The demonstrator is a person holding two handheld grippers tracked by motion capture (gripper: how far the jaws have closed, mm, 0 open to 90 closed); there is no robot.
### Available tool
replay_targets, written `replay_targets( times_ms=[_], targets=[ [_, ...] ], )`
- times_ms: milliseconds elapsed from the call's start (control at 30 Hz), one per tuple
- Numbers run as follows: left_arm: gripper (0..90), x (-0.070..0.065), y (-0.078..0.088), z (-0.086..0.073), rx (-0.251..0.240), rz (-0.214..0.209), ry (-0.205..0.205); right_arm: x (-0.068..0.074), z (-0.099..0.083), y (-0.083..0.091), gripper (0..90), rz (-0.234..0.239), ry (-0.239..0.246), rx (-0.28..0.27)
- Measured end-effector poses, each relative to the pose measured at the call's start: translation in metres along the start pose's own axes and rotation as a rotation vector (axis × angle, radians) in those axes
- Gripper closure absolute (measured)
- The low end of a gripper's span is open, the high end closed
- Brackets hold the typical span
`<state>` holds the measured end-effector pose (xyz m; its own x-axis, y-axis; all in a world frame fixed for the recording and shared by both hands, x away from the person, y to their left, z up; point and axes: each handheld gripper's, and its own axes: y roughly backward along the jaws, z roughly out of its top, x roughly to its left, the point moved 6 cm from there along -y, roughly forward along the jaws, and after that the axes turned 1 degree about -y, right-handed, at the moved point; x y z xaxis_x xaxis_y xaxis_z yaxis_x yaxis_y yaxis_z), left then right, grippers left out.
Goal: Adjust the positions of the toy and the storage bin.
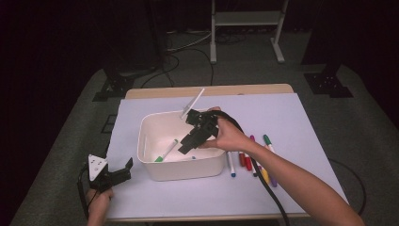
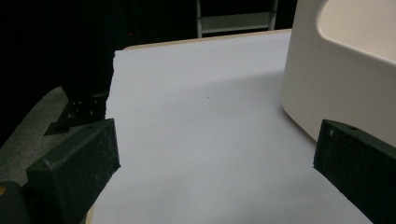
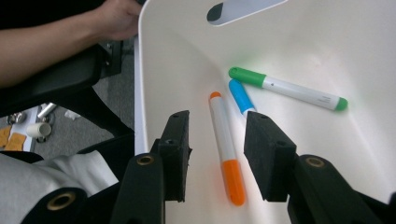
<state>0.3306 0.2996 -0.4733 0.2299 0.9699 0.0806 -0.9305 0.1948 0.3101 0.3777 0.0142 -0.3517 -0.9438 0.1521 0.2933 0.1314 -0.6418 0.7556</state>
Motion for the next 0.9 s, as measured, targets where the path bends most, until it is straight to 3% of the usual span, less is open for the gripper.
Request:
replay_targets(
  times_ms=[133, 467, 833, 900],
  targets=[
    [0.0, 0.0, 0.0, 0.0, -0.002, -0.001, 0.001, -0.001, -0.01, 0.018, 56.7, -0.017, -0.005, -0.034],
    [0.0, 0.0, 0.0, 0.0, 0.0, 0.002, 0.0, -0.005, -0.044, 0.072, 55.2, -0.077, -0.073, -0.145],
    [0.0, 0.0, 0.0, 0.0, 0.001, 0.003, 0.002, -0.013, -0.077, 0.114, 55.5, -0.127, -0.13, -0.216],
    [0.0, 0.0, 0.0, 0.0, 0.0, 0.004, 0.0, -0.018, -0.093, 0.124, 55.5, -0.148, -0.153, -0.232]
  ],
)
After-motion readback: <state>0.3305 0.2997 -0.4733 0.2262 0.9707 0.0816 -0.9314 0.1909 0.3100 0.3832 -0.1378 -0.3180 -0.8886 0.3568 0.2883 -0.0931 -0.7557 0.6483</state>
